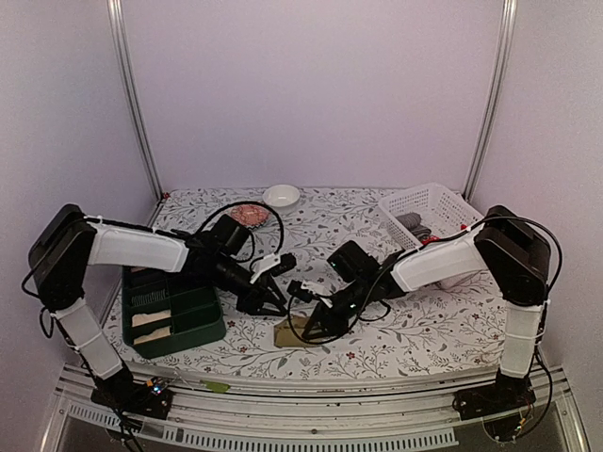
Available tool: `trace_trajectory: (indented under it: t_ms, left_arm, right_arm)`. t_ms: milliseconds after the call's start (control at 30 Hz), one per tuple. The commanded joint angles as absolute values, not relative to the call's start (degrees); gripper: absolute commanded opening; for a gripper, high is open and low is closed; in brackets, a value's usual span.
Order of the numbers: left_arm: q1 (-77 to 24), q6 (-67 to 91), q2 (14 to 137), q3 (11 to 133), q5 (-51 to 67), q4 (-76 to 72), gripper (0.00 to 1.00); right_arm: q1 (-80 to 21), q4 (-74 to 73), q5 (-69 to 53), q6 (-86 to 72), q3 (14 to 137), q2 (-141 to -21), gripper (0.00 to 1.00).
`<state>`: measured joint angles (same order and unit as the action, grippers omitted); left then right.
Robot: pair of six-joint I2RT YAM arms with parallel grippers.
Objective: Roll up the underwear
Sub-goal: Roll the underwear at the center of the board.
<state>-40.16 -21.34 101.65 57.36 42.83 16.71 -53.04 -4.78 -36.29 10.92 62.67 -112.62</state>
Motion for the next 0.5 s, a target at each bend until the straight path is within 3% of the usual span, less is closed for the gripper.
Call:
trace_trajectory:
  t_ms: [0, 267, 467]
  left_arm:
    - [-39.96, -17.85, 92.47, 48.54, 37.66, 1.02, 0.41]
    - [-46.29, -22.3, 81.96, 37.09, 28.45, -7.31, 0.44]
    - [-53.0, -25.18, 83.15, 34.93, 22.89, -9.55, 0.45]
  right_arm:
    - [-49.04, -17.02, -48.43, 4.84, 65.82, -117.22, 0.0]
    - [-45.43, -25.21, -56.01, -1.19, 72.23, -126.24, 0.0]
    - [-43.87, -25.75, -59.99, -4.58, 74.79, -131.15, 0.0]
